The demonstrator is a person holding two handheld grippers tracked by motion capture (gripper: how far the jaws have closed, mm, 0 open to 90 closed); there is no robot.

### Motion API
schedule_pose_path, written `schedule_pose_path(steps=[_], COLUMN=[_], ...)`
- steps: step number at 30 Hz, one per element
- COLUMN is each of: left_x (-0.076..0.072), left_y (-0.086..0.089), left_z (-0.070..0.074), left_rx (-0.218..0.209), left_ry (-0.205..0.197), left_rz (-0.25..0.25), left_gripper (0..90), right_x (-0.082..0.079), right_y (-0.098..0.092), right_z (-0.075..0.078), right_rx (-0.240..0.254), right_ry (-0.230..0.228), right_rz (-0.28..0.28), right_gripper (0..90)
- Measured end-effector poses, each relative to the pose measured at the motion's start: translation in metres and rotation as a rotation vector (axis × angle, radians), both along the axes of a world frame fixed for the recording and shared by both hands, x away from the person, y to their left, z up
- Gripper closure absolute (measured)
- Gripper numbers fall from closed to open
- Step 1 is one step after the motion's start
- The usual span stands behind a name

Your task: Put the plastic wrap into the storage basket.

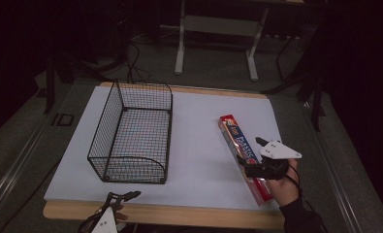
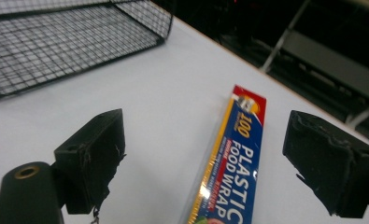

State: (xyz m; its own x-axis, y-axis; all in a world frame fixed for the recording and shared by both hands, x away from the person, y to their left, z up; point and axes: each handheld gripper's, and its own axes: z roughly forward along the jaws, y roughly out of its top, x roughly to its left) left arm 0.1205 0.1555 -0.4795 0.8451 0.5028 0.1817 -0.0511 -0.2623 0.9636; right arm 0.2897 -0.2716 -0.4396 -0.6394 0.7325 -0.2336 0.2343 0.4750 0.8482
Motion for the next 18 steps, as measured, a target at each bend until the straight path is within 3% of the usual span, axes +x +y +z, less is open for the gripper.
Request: schedule_pose_path(steps=[5,8,14,18], left_x=[0.000,0.000,0.001,0.001], left_y=[0.000,0.000,0.000,0.000], left_z=[0.000,0.000,0.000,0.000], left_rx=[0.000,0.001,0.000,-0.001], left_ry=[0.002,0.003,0.009,0.015], left_rz=[0.000,-0.002,-0.006,-0.011], left_gripper=[0.0,0.0,0.0,0.0], right_x=[0.015,0.025,0.048,0.060], right_y=[-0.003,-0.003,-0.004,-0.003], right_z=[-0.004,-0.008,-0.012,-0.015], right_rx=[0.021,0.004,0.032,0.025], right_ry=[0.071,0.103,0.206,0.275], right_rz=[-0.061,-0.095,-0.158,-0.193], right_gripper=[11.7,10.8,9.6,9.5])
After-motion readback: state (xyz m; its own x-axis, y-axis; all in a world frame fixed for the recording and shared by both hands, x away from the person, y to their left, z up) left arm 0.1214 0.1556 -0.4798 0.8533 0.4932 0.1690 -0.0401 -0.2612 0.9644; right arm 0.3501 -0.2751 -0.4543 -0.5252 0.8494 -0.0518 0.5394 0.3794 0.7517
